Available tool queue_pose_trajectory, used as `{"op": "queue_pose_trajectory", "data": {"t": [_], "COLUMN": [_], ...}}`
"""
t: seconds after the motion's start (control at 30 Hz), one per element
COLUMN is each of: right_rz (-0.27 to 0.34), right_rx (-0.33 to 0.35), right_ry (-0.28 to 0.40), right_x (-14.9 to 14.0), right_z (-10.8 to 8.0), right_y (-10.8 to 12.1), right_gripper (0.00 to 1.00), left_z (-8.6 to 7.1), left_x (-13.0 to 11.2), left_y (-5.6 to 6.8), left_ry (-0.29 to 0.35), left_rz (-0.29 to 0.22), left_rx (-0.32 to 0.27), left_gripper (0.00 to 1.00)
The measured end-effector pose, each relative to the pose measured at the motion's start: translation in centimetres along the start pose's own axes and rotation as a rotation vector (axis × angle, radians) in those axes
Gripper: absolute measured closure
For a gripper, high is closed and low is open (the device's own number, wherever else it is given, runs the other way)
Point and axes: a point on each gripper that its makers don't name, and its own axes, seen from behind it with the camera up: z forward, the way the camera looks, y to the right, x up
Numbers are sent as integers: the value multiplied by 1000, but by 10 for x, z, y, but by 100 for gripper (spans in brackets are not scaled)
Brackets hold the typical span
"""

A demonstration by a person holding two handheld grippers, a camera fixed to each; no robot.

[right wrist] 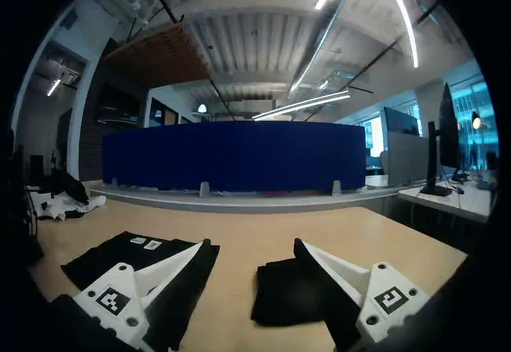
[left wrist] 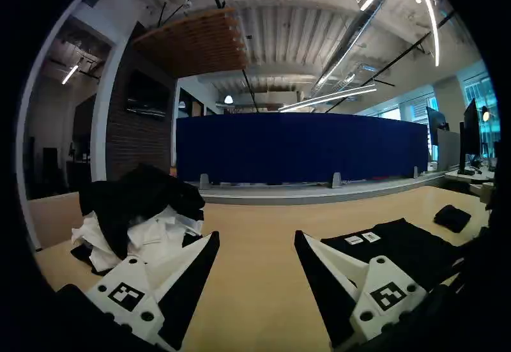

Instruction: Fold towel

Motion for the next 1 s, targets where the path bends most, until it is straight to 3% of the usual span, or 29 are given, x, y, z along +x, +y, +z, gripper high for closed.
{"op": "queue_pose_trajectory", "data": {"t": [0.27, 0.47, 0.87, 1.0], "right_rz": [-7, -4, -3, 4], "right_rx": [-23, -25, -37, -45], "right_ry": [-12, 35, 40, 35], "right_x": [2, 47, 143, 157], "right_z": [2, -2, -11, -12], "right_y": [5, 2, 0, 3], "right_gripper": [0, 0, 0, 0], "left_z": [0, 3, -3, 0], "left_x": [8, 52, 136, 148], "left_y": [-3, -6, -5, -2], "left_ry": [6, 52, 48, 47], "left_rz": [4, -4, 3, -5], "left_rx": [2, -13, -10, -17], "left_gripper": [13, 13, 13, 13]}}
